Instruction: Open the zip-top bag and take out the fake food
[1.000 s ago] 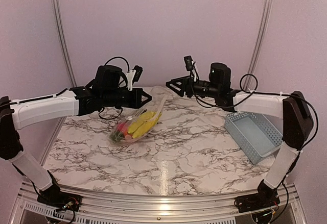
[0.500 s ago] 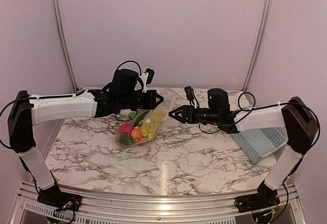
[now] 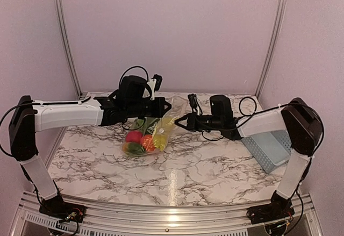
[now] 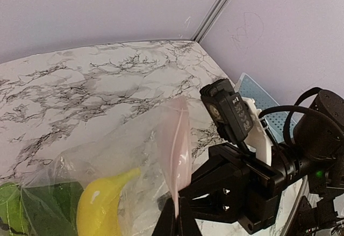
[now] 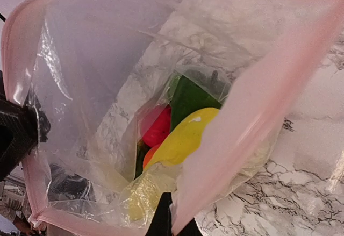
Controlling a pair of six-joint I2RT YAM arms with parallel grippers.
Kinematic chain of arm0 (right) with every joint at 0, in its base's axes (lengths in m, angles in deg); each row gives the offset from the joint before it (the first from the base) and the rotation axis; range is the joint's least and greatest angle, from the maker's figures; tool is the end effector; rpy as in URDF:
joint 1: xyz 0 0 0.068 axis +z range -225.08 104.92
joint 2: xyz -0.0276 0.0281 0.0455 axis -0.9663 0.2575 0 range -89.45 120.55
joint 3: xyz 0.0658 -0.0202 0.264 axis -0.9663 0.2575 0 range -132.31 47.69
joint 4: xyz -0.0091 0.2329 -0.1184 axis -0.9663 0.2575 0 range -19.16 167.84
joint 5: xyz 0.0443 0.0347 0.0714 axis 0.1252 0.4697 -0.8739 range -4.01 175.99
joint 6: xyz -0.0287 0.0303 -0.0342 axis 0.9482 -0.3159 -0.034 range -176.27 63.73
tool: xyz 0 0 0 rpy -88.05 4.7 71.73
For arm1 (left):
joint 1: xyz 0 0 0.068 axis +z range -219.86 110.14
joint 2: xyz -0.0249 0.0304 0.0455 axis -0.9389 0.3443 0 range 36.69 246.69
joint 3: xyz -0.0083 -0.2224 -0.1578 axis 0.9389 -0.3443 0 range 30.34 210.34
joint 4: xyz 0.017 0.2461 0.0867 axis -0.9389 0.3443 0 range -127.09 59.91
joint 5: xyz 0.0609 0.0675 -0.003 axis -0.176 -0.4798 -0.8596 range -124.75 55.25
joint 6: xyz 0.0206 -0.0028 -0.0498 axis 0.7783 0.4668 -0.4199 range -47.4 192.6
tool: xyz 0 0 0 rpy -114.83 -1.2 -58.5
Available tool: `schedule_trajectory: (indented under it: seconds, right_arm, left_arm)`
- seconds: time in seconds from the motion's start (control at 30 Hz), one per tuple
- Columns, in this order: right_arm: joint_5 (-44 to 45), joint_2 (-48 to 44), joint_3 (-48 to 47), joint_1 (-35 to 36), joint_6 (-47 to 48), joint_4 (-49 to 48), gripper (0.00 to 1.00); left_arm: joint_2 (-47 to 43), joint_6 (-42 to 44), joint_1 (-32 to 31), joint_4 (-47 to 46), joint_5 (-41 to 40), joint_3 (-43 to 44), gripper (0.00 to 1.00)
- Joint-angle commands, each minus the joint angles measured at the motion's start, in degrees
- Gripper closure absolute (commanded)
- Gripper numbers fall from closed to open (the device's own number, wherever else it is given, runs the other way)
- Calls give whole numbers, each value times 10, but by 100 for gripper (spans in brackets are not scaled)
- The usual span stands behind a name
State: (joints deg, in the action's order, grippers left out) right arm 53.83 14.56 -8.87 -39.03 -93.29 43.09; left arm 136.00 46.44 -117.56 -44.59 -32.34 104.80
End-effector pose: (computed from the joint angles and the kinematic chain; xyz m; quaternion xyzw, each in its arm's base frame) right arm 0.3057 0.2459 0.1947 -0.1529 0.7869 0.5113 0.3097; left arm 0.2780 -0.3079 0.2928 0.1628 0.7890 -0.3694 0.4632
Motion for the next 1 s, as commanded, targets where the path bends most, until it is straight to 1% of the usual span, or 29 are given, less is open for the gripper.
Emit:
schedule_trajectory:
  seconds: [0.0, 0.13, 0.37, 0.47, 0.6, 0.63, 0.8, 0.9, 0.97]
  right_arm:
    - [32, -57, 27, -9, 35, 54, 100]
    - [54, -92, 65, -23, 62, 95, 100]
    - [95, -120, 126, -40, 107, 161, 100]
    - [119, -127, 136, -42, 127, 187, 100]
    - [139, -127, 127, -43, 145, 212, 100]
    - [140, -131, 123, -44, 147, 212, 99]
    - [129, -171, 102, -43, 153, 201, 74]
    - [121, -205, 95, -39, 172, 197, 67]
    - [123, -227, 91, -36, 199, 199, 64]
  left_arm:
    - [-10, 17, -2, -8, -37, -15, 100]
    - [-8, 22, -1, -5, -43, -21, 100]
    - [-10, 33, -1, -6, -41, -35, 100]
    - [-7, 38, -2, -11, -27, -40, 100]
    - [8, 47, -9, -14, 18, -36, 100]
    - [10, 50, -12, -13, 23, -34, 100]
    - [33, 60, -26, -8, 40, -19, 100]
    - [41, 59, -27, -8, 48, -16, 100]
    - [44, 59, -27, -10, 54, -17, 100]
